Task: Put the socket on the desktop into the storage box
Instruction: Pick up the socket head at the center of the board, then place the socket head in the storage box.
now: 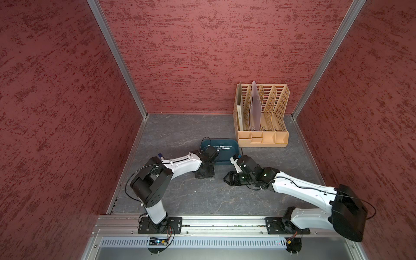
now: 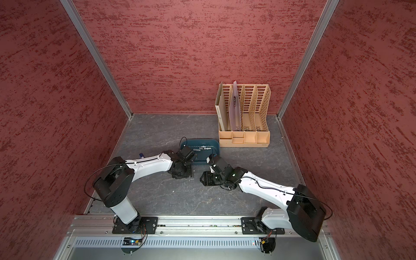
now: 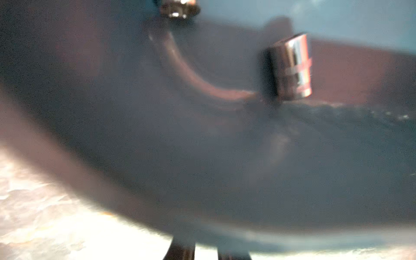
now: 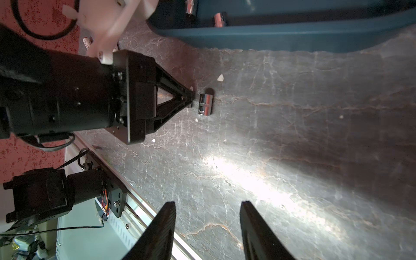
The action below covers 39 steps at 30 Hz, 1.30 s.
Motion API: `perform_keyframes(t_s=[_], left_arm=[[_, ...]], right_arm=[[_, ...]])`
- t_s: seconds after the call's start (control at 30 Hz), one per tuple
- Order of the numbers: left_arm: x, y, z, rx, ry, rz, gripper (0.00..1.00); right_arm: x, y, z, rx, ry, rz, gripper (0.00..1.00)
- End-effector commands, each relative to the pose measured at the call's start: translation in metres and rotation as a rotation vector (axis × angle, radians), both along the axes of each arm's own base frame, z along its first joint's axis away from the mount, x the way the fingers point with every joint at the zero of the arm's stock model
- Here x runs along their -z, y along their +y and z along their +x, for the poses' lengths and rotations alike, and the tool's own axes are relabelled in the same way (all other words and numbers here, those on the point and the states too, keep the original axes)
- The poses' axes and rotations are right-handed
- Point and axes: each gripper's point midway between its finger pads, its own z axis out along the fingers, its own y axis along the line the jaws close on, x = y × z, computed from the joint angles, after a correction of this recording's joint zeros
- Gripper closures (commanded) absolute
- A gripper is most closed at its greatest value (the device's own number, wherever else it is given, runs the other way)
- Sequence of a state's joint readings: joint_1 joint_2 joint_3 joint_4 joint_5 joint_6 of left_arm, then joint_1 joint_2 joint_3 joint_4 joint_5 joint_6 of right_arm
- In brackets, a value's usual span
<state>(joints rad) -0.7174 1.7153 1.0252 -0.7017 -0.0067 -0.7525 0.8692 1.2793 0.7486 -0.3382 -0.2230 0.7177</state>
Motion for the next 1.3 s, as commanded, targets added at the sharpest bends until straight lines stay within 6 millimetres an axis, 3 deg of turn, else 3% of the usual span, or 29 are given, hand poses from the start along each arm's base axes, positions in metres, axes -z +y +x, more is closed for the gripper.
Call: perform_keyframes(t_s=[0.0, 0.43, 0.63, 1.0, 1.27], left_arm=[[-0.022, 0.002, 0.009, 0.015, -0.044, -0.001, 0.96], [-0.082, -0.016, 0.044, 0.044, -0.138, -0.100, 0.96], [-0.096, -0.022, 0.069, 0.039, -0.164, -0.130, 0.96], [-0.087, -0.015, 0.123, 0.008, -0.169, -0.103, 0.96], [-0.065, -0.006, 0.155, 0.011, -0.155, -0.032, 0.97]], right_arm=[[-0.008, 0.006, 0.000, -0.017, -0.022, 0.037, 0.49], [-0.033, 0.013, 0.010, -0.003, -0.081, 0.084, 0.48], [-0.044, 0.017, 0.023, 0.019, -0.108, 0.095, 0.48], [-0.052, 0.032, 0.037, 0.015, -0.108, 0.122, 0.48], [-0.047, 0.032, 0.035, 0.017, -0.090, 0.122, 0.48]])
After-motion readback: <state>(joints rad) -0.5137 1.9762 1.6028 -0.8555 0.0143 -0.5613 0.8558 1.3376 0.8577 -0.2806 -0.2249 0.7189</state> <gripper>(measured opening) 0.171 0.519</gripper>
